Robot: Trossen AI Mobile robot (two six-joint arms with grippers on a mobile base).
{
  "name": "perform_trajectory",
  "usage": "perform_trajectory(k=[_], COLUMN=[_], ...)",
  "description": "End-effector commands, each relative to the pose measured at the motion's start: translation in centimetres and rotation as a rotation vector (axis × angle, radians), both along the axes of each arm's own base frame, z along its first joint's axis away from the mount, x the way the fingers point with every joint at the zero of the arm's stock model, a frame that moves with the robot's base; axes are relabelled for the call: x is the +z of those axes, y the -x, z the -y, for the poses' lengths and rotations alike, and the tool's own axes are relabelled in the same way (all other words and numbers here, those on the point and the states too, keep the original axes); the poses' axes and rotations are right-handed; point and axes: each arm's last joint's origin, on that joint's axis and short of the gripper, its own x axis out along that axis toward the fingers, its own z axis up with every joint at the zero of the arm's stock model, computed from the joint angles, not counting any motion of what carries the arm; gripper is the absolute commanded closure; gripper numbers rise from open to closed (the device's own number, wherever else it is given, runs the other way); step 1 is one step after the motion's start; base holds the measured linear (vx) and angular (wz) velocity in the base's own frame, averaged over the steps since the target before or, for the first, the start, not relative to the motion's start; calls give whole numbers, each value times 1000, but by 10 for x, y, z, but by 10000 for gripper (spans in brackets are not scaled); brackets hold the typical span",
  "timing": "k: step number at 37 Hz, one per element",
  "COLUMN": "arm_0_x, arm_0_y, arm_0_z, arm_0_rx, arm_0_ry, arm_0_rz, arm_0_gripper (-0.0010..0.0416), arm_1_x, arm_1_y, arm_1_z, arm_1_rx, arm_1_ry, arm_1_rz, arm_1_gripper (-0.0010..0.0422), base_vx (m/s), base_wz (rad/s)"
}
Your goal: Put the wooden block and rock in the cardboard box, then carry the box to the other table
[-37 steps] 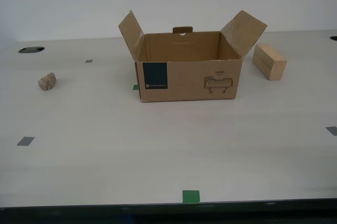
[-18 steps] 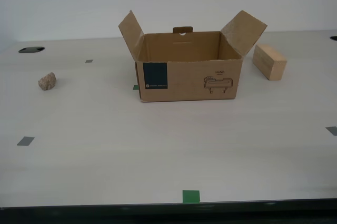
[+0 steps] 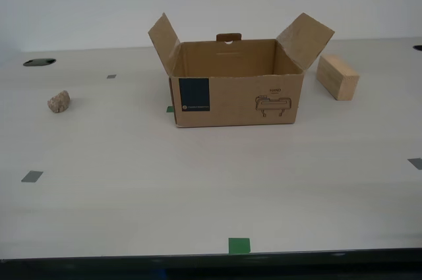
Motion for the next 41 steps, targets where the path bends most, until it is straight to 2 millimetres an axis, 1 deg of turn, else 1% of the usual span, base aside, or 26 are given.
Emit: perform_trajectory(k=[1, 15, 41], arm_0_x=[2, 5, 7], arm_0_y=[-2, -6, -8], arm_0_z=[0, -1, -1], arm_0_rx=[1, 0, -16], arm_0_ry=[-1, -3, 7], arm_0_rz=[27, 81, 110], arm_0_gripper=[405, 405, 405], arm_1_x=[0, 0, 0], arm_1_y=[0, 0, 0], arm_1_z=[0, 0, 0], arm_1_rx=[-4, -4, -4], arm_1_ry=[2, 2, 2], arm_1_rz=[1, 1, 1], arm_1_gripper=[25, 25, 25], base_vx=[0, 0, 0], base_wz=[0, 0, 0])
